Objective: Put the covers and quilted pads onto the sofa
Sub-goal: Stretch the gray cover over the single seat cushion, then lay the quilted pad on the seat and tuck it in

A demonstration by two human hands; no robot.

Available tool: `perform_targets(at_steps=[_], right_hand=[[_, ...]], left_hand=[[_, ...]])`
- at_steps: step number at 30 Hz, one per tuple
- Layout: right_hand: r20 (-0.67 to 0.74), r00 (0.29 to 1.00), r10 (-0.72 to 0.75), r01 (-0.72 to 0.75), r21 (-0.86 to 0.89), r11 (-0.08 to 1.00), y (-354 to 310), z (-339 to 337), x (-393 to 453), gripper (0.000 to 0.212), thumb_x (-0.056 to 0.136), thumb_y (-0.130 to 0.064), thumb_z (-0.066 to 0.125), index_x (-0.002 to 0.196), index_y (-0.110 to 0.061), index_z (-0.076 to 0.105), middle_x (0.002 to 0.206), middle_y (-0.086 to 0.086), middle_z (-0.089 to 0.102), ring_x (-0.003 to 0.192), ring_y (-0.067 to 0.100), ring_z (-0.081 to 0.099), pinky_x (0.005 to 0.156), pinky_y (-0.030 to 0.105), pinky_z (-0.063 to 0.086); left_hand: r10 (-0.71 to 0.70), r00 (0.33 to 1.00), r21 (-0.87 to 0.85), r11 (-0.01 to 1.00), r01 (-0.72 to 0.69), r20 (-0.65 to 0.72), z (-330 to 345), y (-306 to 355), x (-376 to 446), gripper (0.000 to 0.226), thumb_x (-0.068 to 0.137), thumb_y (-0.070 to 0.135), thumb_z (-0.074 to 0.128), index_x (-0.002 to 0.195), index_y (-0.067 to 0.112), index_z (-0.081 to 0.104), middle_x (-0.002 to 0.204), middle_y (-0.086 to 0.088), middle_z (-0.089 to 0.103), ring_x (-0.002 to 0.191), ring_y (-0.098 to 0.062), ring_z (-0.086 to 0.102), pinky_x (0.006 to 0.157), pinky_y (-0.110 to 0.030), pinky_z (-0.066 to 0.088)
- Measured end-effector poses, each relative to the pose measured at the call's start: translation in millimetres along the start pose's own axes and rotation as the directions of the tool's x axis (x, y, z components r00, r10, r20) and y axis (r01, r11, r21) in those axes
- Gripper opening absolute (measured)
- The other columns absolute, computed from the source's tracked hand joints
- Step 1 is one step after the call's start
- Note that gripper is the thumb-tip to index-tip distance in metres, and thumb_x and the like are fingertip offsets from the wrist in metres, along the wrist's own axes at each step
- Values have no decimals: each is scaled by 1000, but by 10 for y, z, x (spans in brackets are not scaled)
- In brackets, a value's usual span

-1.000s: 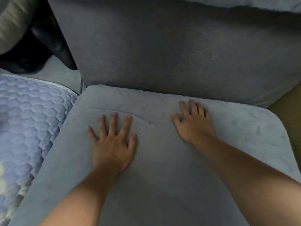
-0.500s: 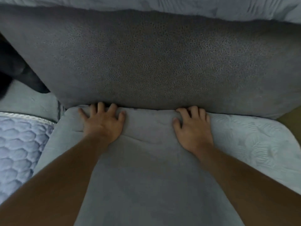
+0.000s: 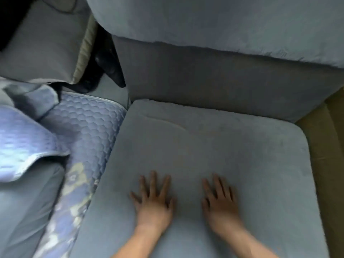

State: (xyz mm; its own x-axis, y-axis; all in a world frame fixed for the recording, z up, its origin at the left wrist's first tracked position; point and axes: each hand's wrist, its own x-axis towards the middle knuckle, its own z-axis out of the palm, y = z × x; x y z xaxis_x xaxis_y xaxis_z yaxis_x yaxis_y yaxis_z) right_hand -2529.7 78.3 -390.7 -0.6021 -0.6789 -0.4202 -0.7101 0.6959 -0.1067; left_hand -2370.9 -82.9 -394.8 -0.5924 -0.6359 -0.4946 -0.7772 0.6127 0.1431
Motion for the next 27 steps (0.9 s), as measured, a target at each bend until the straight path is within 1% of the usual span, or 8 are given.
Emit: perform_targets(at_steps=[2, 5, 11, 15, 17, 21, 24, 27], right_hand=[[256, 966, 31, -22, -40, 999, -28, -237, -390, 55, 93, -30, 43, 148, -23, 47, 160, 13, 32, 143, 34, 38, 114, 42, 36], [584, 809, 68, -88, 5, 996, -306, -989, -722, 41, 96, -21, 45, 133, -10, 58, 141, 13, 57, 128, 29, 56, 98, 30, 46], [407, 913, 17, -149, 294, 944, -1453, -1874, -1455, 22, 93, -20, 46, 102, -14, 66, 103, 10, 70, 93, 30, 66, 81, 33, 53], [539, 829, -151, -141, 461, 876, -2614, -1965, -1773, 14, 88, -21, 56, 82, -14, 67, 87, 15, 73, 68, 22, 63, 63, 34, 50], [545, 810, -216, -146, 544, 826, -3251, -2091, -1815, 13, 90, -20, 56, 89, -15, 67, 89, 15, 71, 69, 20, 61, 60, 29, 46], [468, 854, -226, -244, 745, 621, -4411, -2346, -1375, 11, 90, -14, 55, 83, -22, 59, 77, 4, 54, 64, 18, 54, 58, 29, 44], [460, 888, -12, -420, 821, 387, -4841, -2219, -743, 9, 82, -27, 56, 83, -21, 50, 70, 5, 38, 46, 18, 40, 49, 28, 37], [546, 831, 108, -555, 803, 217, -4946, -2053, -303, 38, 81, -48, 63, 105, -22, 53, 74, 3, 37, 55, 20, 34, 54, 31, 34]], left_hand=[[-71, 963, -16, 997, 78, 261, -92, -286, -606, 68, 94, 48, 39, 157, 40, 16, 168, -9, -3, 153, -39, 12, 119, -59, 23], [-156, 803, -129, 952, 278, 576, -788, -568, -1473, 43, 99, 20, 41, 136, 3, 56, 146, -25, 49, 132, -38, 51, 107, -41, 42], [-349, 860, -619, 597, 511, 372, -1673, -1492, -3138, 19, 92, 34, 52, 98, 31, 69, 106, 3, 71, 98, -18, 65, 87, -29, 48], [-591, 710, -846, 86, 526, 382, -2026, -2344, -3868, 15, 98, 29, 56, 97, 23, 70, 95, -6, 74, 73, -18, 65, 67, -30, 47], [-656, 652, -879, -37, 476, 380, -2220, -2814, -3976, 15, 103, 27, 53, 106, 20, 66, 99, -5, 71, 82, -20, 69, 69, -32, 51], [-657, 690, -916, -3, 400, 303, -2742, -3790, -3716, 15, 103, 19, 52, 112, 16, 63, 102, -9, 71, 92, -29, 71, 80, -38, 54], [-589, 758, -890, 139, 435, 279, -3114, -4343, -3485, 16, 100, 19, 55, 112, 17, 66, 98, -3, 70, 87, -23, 71, 71, -31, 51], [-522, 822, -868, 271, 415, 230, -3467, -4727, -3374, 14, 98, 23, 57, 105, 27, 68, 96, 5, 72, 83, -13, 71, 74, -30, 53]])
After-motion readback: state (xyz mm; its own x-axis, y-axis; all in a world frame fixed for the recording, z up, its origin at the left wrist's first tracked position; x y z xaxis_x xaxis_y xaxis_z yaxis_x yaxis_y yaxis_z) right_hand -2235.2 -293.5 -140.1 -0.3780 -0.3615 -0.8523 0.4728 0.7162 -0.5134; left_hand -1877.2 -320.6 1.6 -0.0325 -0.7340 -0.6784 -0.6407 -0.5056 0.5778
